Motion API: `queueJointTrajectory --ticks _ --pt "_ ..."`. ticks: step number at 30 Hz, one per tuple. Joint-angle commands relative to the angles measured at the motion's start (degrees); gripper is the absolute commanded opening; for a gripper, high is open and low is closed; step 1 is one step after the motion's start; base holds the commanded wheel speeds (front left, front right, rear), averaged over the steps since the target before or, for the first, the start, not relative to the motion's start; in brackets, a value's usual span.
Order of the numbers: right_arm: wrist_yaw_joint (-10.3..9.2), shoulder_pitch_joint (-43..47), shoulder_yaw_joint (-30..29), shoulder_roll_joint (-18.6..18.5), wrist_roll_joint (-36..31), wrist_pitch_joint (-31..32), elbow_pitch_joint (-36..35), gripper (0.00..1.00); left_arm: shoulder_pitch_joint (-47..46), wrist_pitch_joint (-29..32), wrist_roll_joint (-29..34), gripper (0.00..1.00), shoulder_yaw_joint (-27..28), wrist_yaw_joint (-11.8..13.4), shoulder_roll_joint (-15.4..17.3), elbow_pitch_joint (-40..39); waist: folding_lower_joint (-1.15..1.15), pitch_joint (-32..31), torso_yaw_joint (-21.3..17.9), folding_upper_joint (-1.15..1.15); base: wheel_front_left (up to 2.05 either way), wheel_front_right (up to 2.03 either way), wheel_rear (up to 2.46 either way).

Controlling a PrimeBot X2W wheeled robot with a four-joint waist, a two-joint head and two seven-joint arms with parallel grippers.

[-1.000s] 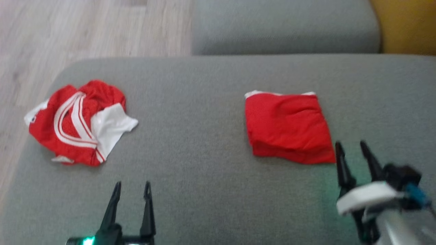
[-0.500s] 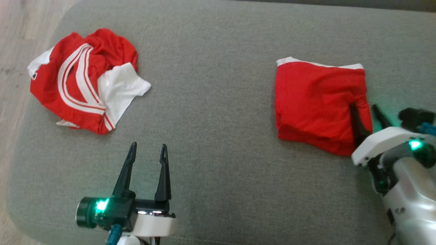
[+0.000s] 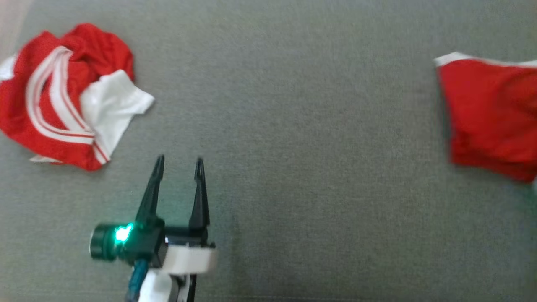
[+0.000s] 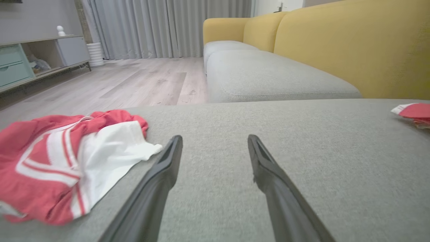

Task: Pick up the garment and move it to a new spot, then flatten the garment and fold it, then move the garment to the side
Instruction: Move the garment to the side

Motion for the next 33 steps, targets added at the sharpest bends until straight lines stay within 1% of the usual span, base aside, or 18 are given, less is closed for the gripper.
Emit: queueJointTrajectory --ticks 1,5,7,10,11,13,15,16,18,22,23,24,27,29,31,33 --pt "-0.04 -1.64 0.24 -3.91 -1.3 -0.32 -0.49 0.0 -2.81 -0.29 0.0 1.0 1.56 -0.09 -0.08 -2.25 0.0 3.12 -1.71 0.0 0.0 0.0 0.0" --pt "-0.04 -3.5 -3.84 -10.78 -5.17 -0.75 0.87 0.0 -5.32 -0.29 0.41 1.0 0.35 -0.63 -0.08 -1.89 0.0 6.05 -1.97 0.0 0.0 0.0 0.0" --pt "-0.04 -4.4 -6.87 -13.06 -6.9 -1.06 1.7 0.0 -6.51 -0.29 0.66 1.0 -0.03 -0.81 -0.08 -1.67 0.0 6.95 -1.76 0.0 0.0 0.0 0.0" --pt "-0.04 -5.34 -11.67 -15.54 -10.23 -1.66 3.35 0.0 -7.9 -0.29 0.94 1.0 -0.43 -0.97 -0.08 -1.35 0.0 7.27 -1.1 0.0 0.0 0.0 0.0" --pt "-0.04 -5.62 -13.29 -16.1 -11.95 -2.15 3.81 1.0 -8.18 -0.29 0.92 1.0 -0.51 -0.96 -0.08 -1.25 0.0 7.05 -0.85 0.0 0.0 0.0 0.0" --pt "-0.04 -5.96 -16.11 -16.11 -16.29 -3.38 3.66 1.0 -8.36 -0.29 0.73 1.0 -0.48 -0.82 -0.08 -1.07 0.0 6.16 -0.5 0.0 0.0 0.0 0.0" --pt "-0.04 -5.99 -19.1 -14.41 -20.86 -4.32 2.74 1.0 -8.04 -0.29 0.56 1.0 -0.31 -0.77 -0.08 -0.59 0.0 4.6 -0.31 0.0 0.0 0.0 0.0" --pt "-0.04 -5.79 -20.5 -12.86 -23.25 -4.69 1.77 1.0 -7.74 -0.29 0.48 1.0 -0.16 -0.72 -0.08 -0.33 0.0 3.66 -0.3 0.0 0.0 0.0 0.0" --pt "-0.04 -4.64 -23.26 -8.49 -27.63 -5.15 -0.77 1.0 -6.92 -0.29 0.2 1.0 0.12 -0.64 -0.08 0.29 0.0 1.12 -0.27 0.0 0.0 0.0 0.0" --pt "-0.04 0.81 -26.26 3.25 -33.2 -5.39 -7.99 1.0 -4.54 -0.29 -0.31 1.0 0.93 -0.76 -0.08 1.74 0.0 -5.05 -0.17 0.0 0.0 0.0 0.0" --pt "-0.04 2.72 -26.66 6.14 -33.88 -5.4 -9.92 1.0 -3.81 -0.29 -0.28 1.0 1.21 -0.79 -0.08 2.2 0.0 -6.78 -0.11 0.0 0.0 0.0 0.0" --pt "-0.04 2.72 -26.66 6.14 -33.88 -5.4 -9.92 1.0 -3.81 -0.29 -0.28 1.0 1.21 -0.79 -0.08 2.2 0.0 -6.78 -0.11 0.0 0.0 0.0 0.0" --pt "-0.04 9.4 -26.25 15.43 -32.94 -5.41 -14.92 1.0 -1.21 -0.29 -0.65 1.0 2.27 -0.83 -0.08 3.25 0.0 -12.32 0.09 0.0 0.0 0.0 0.0" --pt "-0.04 14.07 -24.08 20.71 -31.49 -5.42 -17.44 1.0 1.13 -0.29 -0.69 1.0 3.09 -1.27 -0.05 4.18 0.0 -16.05 0.06 0.0 0.0 0.0 0.0" --pt "-0.04 18.13 -21.84 24.73 -29.56 -5.42 -19.54 1.0 3.41 -0.29 -0.61 1.0 4.33 -1.17 0.13 5.19 0.0 -18.6 -0.11 0.0 0.0 0.0 0.0" --pt "-0.04 21.48 -19.63 27.58 -27.55 -5.42 -21.61 1.0 4.85 -0.29 -0.46 1.0 5.37 -1.19 0.14 5.75 0.0 -20.15 0.0 0.0 0.0 0.0 0.0"
